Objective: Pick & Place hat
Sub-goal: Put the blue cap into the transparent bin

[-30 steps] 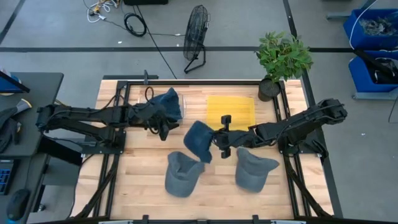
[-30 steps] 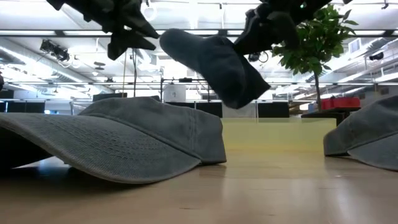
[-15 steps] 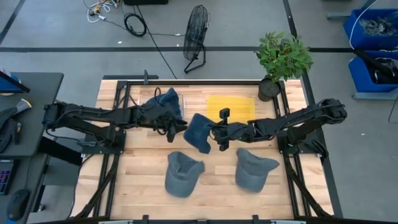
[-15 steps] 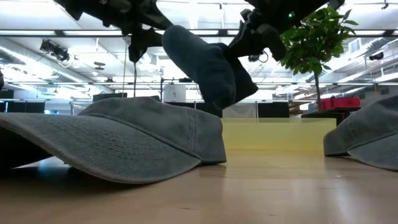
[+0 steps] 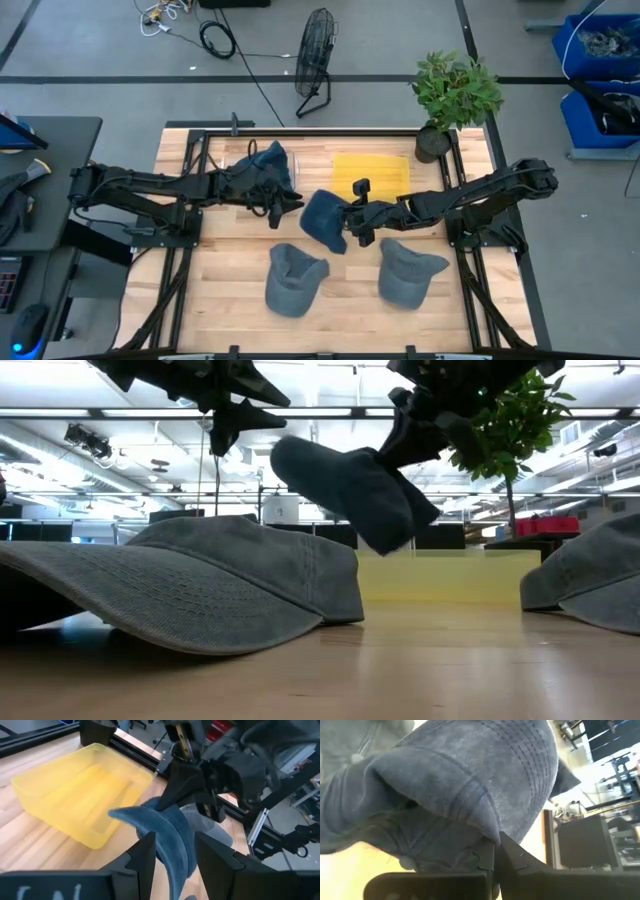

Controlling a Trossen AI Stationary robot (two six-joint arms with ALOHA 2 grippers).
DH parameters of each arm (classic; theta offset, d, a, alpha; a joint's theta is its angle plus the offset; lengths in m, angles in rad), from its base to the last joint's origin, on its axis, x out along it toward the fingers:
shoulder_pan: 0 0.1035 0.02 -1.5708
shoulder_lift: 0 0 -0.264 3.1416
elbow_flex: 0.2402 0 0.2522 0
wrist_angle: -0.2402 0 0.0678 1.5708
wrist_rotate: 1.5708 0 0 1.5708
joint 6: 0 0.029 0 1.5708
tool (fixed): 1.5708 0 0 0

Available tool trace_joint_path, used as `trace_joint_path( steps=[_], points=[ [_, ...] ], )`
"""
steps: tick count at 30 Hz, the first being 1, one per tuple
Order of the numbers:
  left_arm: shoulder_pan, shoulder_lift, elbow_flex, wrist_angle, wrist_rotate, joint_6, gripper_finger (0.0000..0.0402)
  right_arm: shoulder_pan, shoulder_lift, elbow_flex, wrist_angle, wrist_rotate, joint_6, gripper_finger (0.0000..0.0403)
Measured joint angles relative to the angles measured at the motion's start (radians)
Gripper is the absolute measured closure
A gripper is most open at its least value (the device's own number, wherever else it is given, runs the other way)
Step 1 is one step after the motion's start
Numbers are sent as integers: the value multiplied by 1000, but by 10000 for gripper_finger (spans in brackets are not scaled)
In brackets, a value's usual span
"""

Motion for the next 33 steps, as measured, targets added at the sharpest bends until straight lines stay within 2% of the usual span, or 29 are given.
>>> trace_joint_path(
  steps=[4, 8, 13, 21, 25, 31, 33],
  points=[
    [0, 0, 0, -2, -1, -8, 262, 1, 0, 0, 12, 50, 13, 399],
    [0, 8, 0, -16, -1, -8, 262, 0, 0, 0, 61, 86, -46, 399],
    [0, 7, 0, -12, -6, -8, 262, 0, 0, 0, 159, 86, -102, 399],
    [0, 7, 0, -10, -7, 50, 264, -17, 0, 0, 201, 86, -165, 399],
    [0, 7, 0, -9, -6, 71, 294, -32, 0, 0, 239, 78, -164, 391],
    [-1, 7, 0, -10, 6, 85, 378, -50, 0, 0, 266, 75, -162, 373],
    [-2, 7, 0, -10, 9, 99, 389, -53, 0, 0, 266, 74, -162, 370]
  ],
)
